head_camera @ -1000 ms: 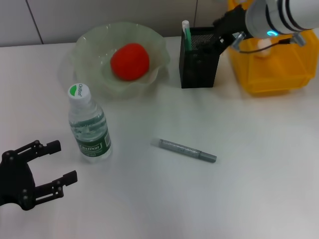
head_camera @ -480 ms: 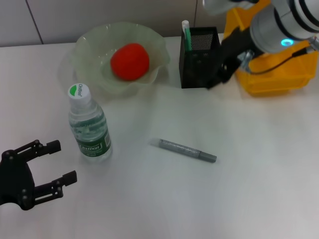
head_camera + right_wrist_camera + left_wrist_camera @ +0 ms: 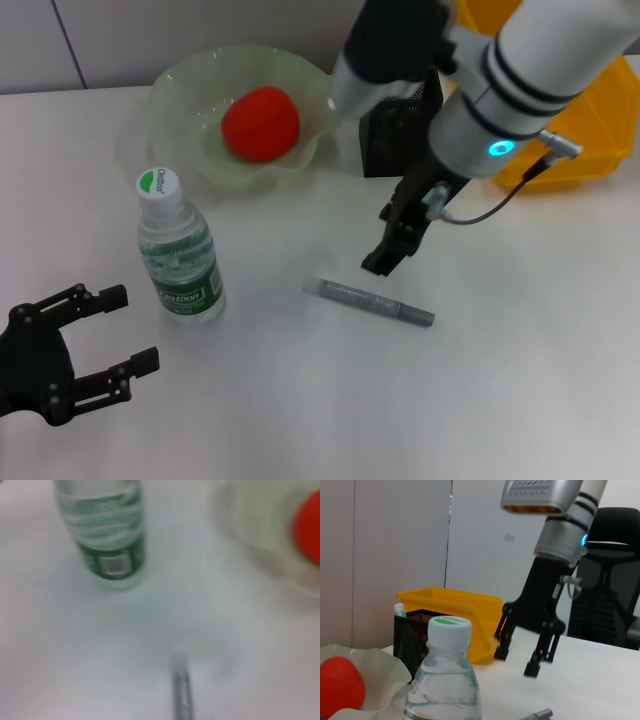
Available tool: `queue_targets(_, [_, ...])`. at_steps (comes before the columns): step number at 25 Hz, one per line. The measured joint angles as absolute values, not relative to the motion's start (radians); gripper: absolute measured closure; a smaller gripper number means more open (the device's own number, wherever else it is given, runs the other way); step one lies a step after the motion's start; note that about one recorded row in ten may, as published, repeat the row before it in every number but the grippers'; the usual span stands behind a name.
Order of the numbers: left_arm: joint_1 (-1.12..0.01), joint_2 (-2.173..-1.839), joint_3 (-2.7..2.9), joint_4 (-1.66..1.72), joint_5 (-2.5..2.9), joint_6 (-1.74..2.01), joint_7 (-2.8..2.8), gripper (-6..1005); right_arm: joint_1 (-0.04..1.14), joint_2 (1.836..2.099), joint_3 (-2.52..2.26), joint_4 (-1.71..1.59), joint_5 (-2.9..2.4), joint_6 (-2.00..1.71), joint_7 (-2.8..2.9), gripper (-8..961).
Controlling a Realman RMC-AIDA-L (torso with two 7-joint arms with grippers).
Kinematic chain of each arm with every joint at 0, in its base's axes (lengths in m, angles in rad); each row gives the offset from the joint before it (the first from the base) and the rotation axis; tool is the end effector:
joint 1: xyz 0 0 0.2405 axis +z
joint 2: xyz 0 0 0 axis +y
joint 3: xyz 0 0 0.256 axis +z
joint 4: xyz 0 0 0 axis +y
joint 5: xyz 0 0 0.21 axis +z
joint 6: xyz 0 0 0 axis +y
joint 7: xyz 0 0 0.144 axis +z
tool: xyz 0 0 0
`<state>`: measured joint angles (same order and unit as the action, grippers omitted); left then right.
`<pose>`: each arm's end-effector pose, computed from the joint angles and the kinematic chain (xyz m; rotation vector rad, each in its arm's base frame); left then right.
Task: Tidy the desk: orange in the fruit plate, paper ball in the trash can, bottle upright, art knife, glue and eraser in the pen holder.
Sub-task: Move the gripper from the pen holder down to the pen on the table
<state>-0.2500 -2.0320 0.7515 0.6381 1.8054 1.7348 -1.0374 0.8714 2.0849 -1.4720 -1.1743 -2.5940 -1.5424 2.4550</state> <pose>-0.3159 0.2444 0.0220 -2.6443 -0.3985 -0.8239 0.1146 0.3796 -0.0338 -2.7646 0.5171 -0.6433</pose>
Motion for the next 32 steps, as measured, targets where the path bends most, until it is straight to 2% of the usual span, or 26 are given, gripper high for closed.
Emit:
queue_targets(12, [-0.249,-2.042,0.753,0.637,1.807,1.735,-1.028,204,0.972,2.093,-1.625,-0.909,-2.495,-1.338,2.447,279])
queue_targets(32, [-0.245,-2.046,0.754,0.637,1.807,1.731,-1.024,204,0.983,2.092,-1.686,-0.797,-2.446,-1.226,2.460,290])
